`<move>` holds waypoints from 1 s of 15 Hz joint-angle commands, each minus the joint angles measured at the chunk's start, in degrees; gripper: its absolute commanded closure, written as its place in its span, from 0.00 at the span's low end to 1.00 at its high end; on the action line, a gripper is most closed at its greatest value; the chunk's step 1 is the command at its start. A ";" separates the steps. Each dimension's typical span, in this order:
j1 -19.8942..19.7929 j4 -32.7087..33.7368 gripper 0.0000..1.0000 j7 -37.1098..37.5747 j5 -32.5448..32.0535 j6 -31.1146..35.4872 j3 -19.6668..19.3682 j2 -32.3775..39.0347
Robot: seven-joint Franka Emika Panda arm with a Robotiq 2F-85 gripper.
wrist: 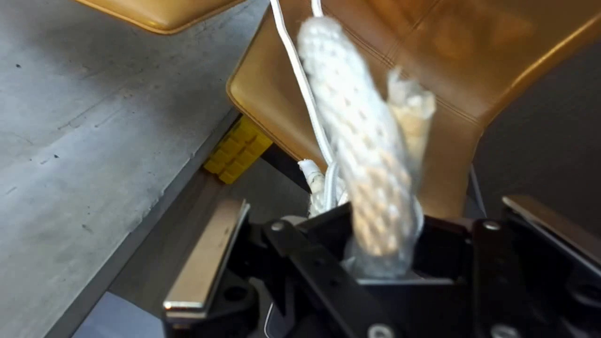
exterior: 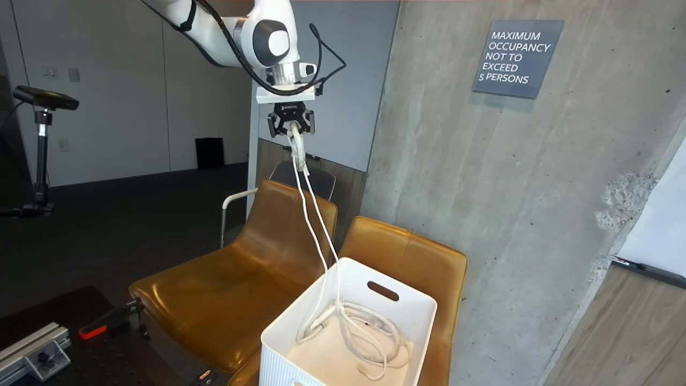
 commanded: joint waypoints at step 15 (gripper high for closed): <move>15.14 34.42 1.00 -5.62 0.21 -13.68 5.84 22.47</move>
